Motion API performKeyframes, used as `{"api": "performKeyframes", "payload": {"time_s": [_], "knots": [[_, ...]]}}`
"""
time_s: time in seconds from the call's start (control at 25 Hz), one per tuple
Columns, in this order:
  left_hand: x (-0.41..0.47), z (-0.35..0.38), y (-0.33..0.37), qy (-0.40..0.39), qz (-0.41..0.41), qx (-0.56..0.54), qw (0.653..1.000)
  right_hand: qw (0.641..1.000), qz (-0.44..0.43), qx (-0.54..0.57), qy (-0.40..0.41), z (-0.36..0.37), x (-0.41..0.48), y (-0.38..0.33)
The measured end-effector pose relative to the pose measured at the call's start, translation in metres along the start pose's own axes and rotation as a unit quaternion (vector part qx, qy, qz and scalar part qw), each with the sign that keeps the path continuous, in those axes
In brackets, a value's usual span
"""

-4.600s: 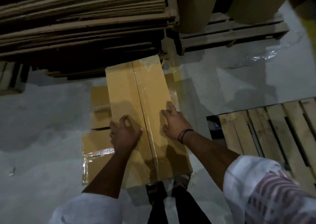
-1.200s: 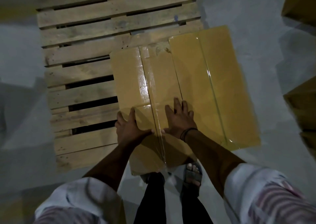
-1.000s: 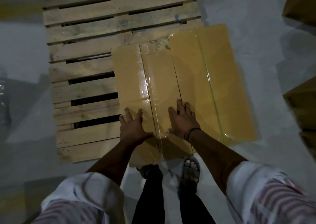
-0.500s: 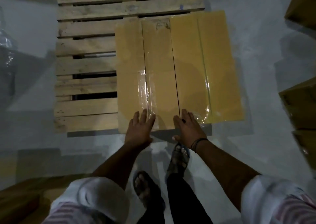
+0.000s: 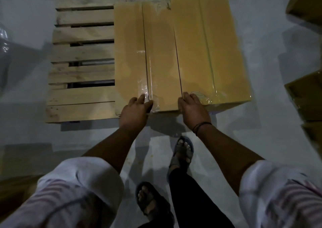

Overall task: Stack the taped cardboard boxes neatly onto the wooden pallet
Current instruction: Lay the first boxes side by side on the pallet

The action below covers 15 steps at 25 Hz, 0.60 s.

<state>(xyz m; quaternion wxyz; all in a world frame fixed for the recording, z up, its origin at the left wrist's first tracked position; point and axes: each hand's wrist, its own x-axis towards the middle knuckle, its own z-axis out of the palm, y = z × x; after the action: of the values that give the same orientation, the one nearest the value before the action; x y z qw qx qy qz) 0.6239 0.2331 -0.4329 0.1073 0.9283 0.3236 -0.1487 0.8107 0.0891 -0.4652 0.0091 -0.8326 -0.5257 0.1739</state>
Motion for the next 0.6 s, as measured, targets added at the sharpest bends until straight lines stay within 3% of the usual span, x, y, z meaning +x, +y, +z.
{"api": "performKeyframes", "payload": {"time_s": [0.16, 0.6], "knots": [[-0.0003, 0.0117, -0.0002, 0.051, -0.007, -0.003, 0.999, 0.999, -0.006, -0.022, 0.023, 0.0092, -0.0008, 0.0016], [0.0045, 0.0038, -0.0036, 0.041, 0.014, 0.04, 0.998, 0.998, -0.021, -0.056, 0.014, 0.0022, 0.0016, 0.0048]]}}
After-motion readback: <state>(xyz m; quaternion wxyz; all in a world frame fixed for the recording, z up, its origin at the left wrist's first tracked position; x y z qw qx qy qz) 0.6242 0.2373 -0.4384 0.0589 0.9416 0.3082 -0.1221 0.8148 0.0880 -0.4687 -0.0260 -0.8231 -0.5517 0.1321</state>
